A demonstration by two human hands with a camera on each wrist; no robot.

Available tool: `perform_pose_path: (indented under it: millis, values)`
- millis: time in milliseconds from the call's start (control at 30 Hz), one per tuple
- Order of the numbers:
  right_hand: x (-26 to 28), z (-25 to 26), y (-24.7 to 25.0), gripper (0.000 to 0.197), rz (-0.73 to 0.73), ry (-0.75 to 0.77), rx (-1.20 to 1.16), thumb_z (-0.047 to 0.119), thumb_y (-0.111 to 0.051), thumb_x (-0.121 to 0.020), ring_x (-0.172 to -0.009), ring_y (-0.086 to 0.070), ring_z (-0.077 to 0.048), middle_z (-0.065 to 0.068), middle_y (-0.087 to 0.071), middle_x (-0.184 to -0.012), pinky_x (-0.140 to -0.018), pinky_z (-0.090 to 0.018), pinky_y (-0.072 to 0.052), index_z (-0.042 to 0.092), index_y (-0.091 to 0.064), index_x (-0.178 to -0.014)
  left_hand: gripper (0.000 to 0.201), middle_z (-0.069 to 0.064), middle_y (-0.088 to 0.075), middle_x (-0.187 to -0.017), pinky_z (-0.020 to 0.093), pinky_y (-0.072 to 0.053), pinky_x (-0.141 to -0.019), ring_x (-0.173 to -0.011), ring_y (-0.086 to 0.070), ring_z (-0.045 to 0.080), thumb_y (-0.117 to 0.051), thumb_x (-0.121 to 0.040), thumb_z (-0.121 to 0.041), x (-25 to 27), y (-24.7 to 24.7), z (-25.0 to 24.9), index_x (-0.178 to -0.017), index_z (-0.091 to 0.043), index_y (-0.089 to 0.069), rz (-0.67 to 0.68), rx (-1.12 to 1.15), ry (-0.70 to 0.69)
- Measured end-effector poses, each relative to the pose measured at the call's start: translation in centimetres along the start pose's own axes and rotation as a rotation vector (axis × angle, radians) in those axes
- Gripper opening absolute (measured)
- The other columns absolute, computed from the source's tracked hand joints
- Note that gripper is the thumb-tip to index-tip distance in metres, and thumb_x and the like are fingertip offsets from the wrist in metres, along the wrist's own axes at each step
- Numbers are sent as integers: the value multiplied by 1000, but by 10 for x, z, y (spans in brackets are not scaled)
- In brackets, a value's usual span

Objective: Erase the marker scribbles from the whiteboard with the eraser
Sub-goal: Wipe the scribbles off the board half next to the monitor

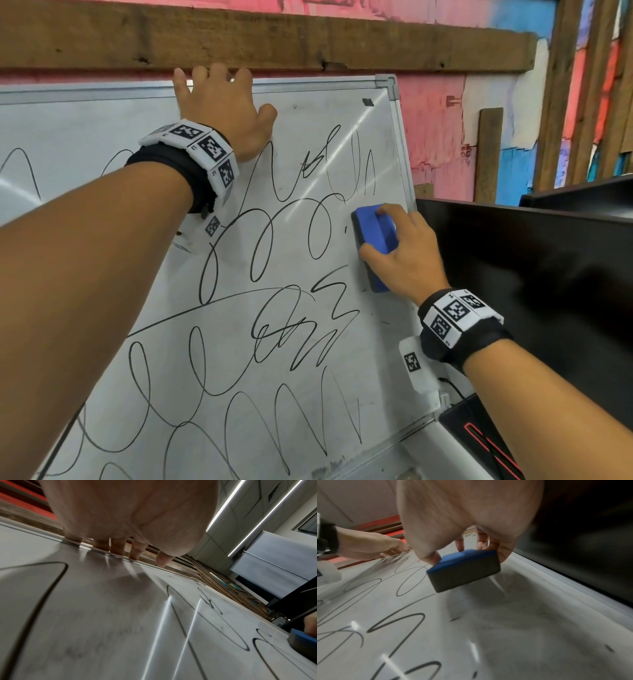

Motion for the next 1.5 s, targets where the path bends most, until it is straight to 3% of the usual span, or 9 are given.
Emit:
perform_pose_path:
  millis: [100, 200, 333, 533, 633, 867, 1033, 1167, 1500]
  values:
    - [3, 7, -7, 57, 28, 49, -22, 43, -72, -79, -82, -48, -11, 1, -47, -99, -67, -20, -40, 33, -48, -130, 59, 18, -50, -130, 61, -11, -117, -125, -40, 41, -34, -87, -51, 1, 0, -1, -128, -12, -51, -11, -6, 5]
    - [4, 8, -10, 56, 72, 94, -13, 42, -73, -77, -78, -47, -8, 2, -48, -96, -64, -21, -38, 34, -48, -128, 59, 17, -50, -131, 61, -10, -117, -126, -39, 40, -34, -87, -51, 1, -1, -1, -130, -13, -50, -22, -1, 9]
    - [-14, 7, -1, 55, -59, 4, -42, 43, -73, -77, -80, -49, -15, -2, -50, -96, -67, -25, -39, 34, -51, -127, 61, 17, -49, -133, 60, -8, -118, -129, -38, 40, -35, -88, -51, 2, -2, -1, -134, -13, -48, -23, 1, 6]
    - [-10, 10, -6, 58, -74, 12, -43, 42, -73, -80, -80, -45, -9, -3, -48, -97, -65, -12, -31, 32, -52, -133, 59, 17, -50, -131, 60, -8, -118, -127, -39, 40, -35, -88, -50, 2, -2, -1, -132, -14, -49, -45, 5, 8]
    - [-11, 9, -4, 58, -107, 2, -52, 41, -72, -78, -80, -46, -13, -6, -49, -97, -66, -9, -30, 31, -56, -133, 58, 16, -51, -131, 60, -8, -118, -127, -40, 39, -35, -88, -50, 4, -2, -1, -131, -14, -50, -52, 6, 18]
    - [-28, 15, -4, 62, -187, -73, -113, 38, -69, -87, -90, -48, -18, -7, -40, -106, -83, -23, -42, 26, -50, -146, 58, 14, -49, -134, 60, -7, -118, -129, -39, 37, -35, -89, -50, 3, -3, -1, -134, -16, -48, -47, 5, 21]
    - [-9, 16, -11, 61, -199, -39, -134, 34, -72, -84, -84, -46, -13, -6, -42, -103, -79, -14, -39, 26, -55, -141, 57, 14, -50, -133, 60, -8, -118, -128, -39, 37, -35, -88, -50, 4, -3, -1, -132, -15, -49, -63, 7, 28]
    - [-25, 19, -9, 60, -235, -78, -149, 35, -70, -87, -91, -47, -17, -6, -40, -105, -85, -22, -43, 25, -53, -143, 56, 14, -51, -131, 60, -9, -118, -127, -39, 37, -35, -88, -49, 5, -4, -2, -129, -15, -50, -62, 1, 25]
    - [-15, 17, -13, 61, -190, -46, -136, 34, -69, -89, -94, -47, -19, -5, -37, -106, -87, -24, -42, 22, -49, -146, 56, 14, -50, -130, 59, -8, -118, -127, -39, 37, -35, -88, -49, 5, -5, -1, -130, -15, -49, -78, 2, 24]
Point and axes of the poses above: each hand's wrist, its own x-axis away from the middle knuckle, its own y-axis out of the back of the hand, z = x × y, the point moved 6 cm from there along -x, towards the middle knuckle
